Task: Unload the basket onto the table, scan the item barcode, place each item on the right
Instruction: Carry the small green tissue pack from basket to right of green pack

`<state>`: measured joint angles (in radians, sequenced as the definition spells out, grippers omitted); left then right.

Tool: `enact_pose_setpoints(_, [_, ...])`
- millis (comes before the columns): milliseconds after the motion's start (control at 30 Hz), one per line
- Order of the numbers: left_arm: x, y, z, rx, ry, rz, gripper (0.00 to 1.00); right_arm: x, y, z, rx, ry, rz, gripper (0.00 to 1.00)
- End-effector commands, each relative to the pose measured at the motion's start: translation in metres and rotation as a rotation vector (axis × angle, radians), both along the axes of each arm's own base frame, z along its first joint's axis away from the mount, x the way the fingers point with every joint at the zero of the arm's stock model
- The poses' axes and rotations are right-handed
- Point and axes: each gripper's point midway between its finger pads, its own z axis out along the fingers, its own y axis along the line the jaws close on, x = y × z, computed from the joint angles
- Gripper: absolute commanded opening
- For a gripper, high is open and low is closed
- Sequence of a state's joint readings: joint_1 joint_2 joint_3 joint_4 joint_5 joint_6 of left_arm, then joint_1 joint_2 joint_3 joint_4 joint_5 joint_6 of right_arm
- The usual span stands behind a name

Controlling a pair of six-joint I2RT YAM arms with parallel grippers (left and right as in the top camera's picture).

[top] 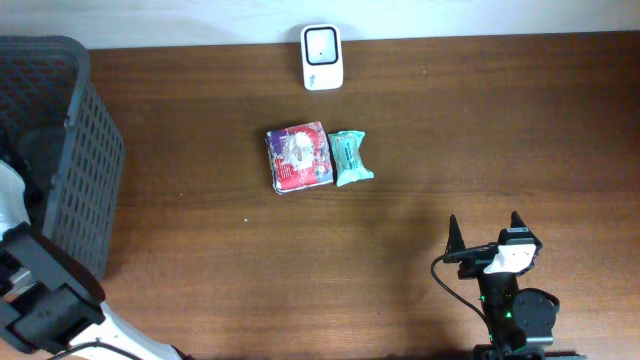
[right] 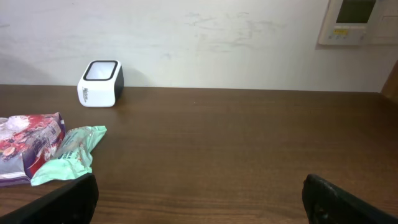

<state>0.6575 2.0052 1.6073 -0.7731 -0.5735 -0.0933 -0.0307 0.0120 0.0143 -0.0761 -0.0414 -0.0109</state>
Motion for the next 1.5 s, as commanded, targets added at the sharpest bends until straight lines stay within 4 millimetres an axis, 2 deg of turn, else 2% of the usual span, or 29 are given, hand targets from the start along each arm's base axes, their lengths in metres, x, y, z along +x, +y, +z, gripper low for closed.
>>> enact_pose_setpoints(0, [-0.003,0.005,-0.032,-0.09,0.041,-0.062,0.76,0.0,0.0,-0.004,0.003,0.005,-0.004,0.99])
enact_pose_setpoints(33, [-0.007,0.01,-0.034,-0.091,0.041,-0.051,0.72,0.0,0.0,-0.004,0.003,0.006,-0.004,0.99])
enact_pose_setpoints(67, [-0.016,0.019,-0.034,-0.091,0.048,-0.04,0.5,0.0,0.0,-0.004,0.003,0.005,-0.004,0.99])
enact_pose_setpoints(133, [-0.025,0.025,-0.034,-0.093,0.046,-0.016,0.24,0.0,0.0,-0.004,0.003,0.005,-0.004,0.99])
enact_pose_setpoints(167, [-0.03,0.026,-0.035,-0.103,0.048,-0.009,0.04,0.0,0.0,-0.004,0.003,0.005,-0.004,0.99])
enact_pose_setpoints(233, [-0.025,0.022,-0.027,-0.095,0.04,-0.022,0.0,0.0,0.0,-0.004,0.003,0.006,-0.004,0.99])
enact_pose_setpoints(267, [-0.018,0.018,-0.012,-0.071,0.015,-0.039,0.0,0.0,0.0,-0.004,0.003,0.005,-0.004,0.99])
enact_pose_setpoints(367, [0.022,-0.007,0.066,0.05,-0.154,-0.141,0.0,0.0,0.0,-0.004,0.003,0.005,-0.004,0.99])
enact_pose_setpoints(400, [0.043,-0.024,0.098,0.076,-0.26,-0.212,0.0,0.0,0.0,-0.004,0.003,0.005,-0.004,0.99])
enact_pose_setpoints(467, [0.091,-0.083,0.171,0.078,-0.536,-0.439,0.0,0.0,0.0,-0.004,0.003,0.006,-0.004,0.99])
enact_pose_setpoints(500, [0.111,-0.119,0.205,0.062,-0.669,-0.569,0.0,0.0,0.0,-0.004,0.003,0.005,-0.004,0.99])
enact_pose_setpoints(533, [0.125,-0.167,0.245,0.004,-0.844,-0.674,0.0,0.0,0.0,-0.004,0.003,0.005,-0.004,0.99])
enact_pose_setpoints(567, [0.131,-0.222,0.271,-0.135,-0.991,-0.772,0.0,0.0,0.0,-0.004,0.003,0.006,-0.004,0.99])
enact_pose_setpoints(600, [0.134,-0.266,0.281,-0.276,-1.06,-0.864,0.0,0.0,0.0,-0.004,0.003,0.005,-0.004,0.99])
enact_pose_setpoints(633, [0.135,-0.325,0.286,-0.452,-1.09,-1.027,0.0,0.0,0.0,-0.004,0.003,0.005,-0.004,0.99])
enact_pose_setpoints(667, [0.135,-0.363,0.28,-0.53,-1.066,-1.112,0.0,0.0,0.0,-0.004,0.003,0.005,-0.004,0.99])
enact_pose_setpoints(700, [0.136,-0.409,0.263,-0.513,-0.96,-1.293,0.0,0.0,0.0,-0.004,0.003,0.005,-0.004,0.99])
enact_pose_setpoints(733, [0.138,-0.438,0.24,-0.448,-0.837,-1.445,0.0,0.0,0.0,-0.004,0.003,0.005,-0.004,0.99])
enact_pose_setpoints(767, [0.142,-0.453,0.214,-0.393,-0.717,-1.512,0.0,0.0,0.0,-0.004,0.003,0.005,-0.004,0.99])
enact_pose_setpoints(833, [0.153,-0.463,0.163,-0.307,-0.506,-1.536,0.0,0.0,0.0,-0.004,0.003,0.005,-0.004,0.99])
enact_pose_setpoints(900, [0.17,-0.459,0.112,-0.264,-0.356,-1.472,0.0,0.0,0.0,-0.004,0.003,0.006,-0.004,0.99])
enact_pose_setpoints(967, [0.184,-0.472,0.068,-0.305,-0.294,-1.48,0.0,0.0,0.0,-0.004,0.003,0.005,-0.004,0.99])
enact_pose_setpoints(1033, [0.184,-0.509,0.061,-0.373,-0.326,-1.559,0.0,0.0,0.0,-0.004,0.003,0.005,-0.004,0.99])
enact_pose_setpoints(1100, [0.192,-0.535,0.076,-0.353,-0.424,-1.574,0.0,0.0,0.0,-0.004,0.003,0.005,-0.004,0.99])
enact_pose_setpoints(1167, [0.192,-0.568,0.089,-0.478,-0.563,-1.468,0.0,0.0,0.0,-0.004,0.003,0.005,-0.004,0.99])
enact_pose_setpoints(1267, [0.174,-0.649,0.097,-0.563,-0.66,-1.543,0.0,0.0,0.0,-0.004,0.003,0.006,-0.004,0.99])
enact_pose_setpoints(1333, [0.166,-0.698,0.077,-0.576,-0.674,-1.605,0.0,0.0,0.0,-0.004,0.003,0.006,-0.004,0.99])
enact_pose_setpoints(1367, [0.163,-0.713,0.062,-0.576,-0.661,-1.622,0.0,0.0,0.0,-0.004,0.003,0.005,-0.004,0.99])
enact_pose_setpoints(1467, [0.162,-0.727,-0.007,-0.476,-0.541,-1.585,0.05,0.0,0.0,-0.004,0.003,0.005,-0.004,0.99])
